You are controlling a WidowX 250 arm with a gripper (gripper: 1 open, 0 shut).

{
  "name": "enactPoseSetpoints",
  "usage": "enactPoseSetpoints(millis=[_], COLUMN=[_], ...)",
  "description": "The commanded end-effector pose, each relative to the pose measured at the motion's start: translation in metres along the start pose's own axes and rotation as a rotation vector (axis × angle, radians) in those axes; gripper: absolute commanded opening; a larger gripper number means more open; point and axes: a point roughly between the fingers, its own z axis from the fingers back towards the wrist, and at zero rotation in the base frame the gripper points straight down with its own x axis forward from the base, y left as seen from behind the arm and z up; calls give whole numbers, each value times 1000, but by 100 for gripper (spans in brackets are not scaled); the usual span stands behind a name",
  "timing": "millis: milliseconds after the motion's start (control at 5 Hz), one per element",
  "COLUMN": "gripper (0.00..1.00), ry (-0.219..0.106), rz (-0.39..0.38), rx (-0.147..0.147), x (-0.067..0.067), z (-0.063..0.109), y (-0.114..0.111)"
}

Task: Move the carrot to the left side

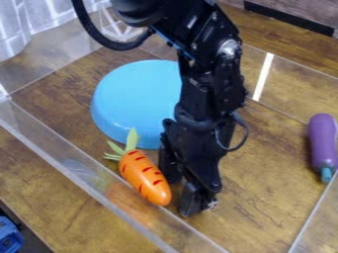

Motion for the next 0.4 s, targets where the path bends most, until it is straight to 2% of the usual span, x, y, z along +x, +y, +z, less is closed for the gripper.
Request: enactPoseSetpoints(millis=[0, 200], gripper=[0, 0], ry=[-20, -19], rz=[16, 34], rx=[7, 7], x=[4, 11], z=[8, 8], y=[-13, -21])
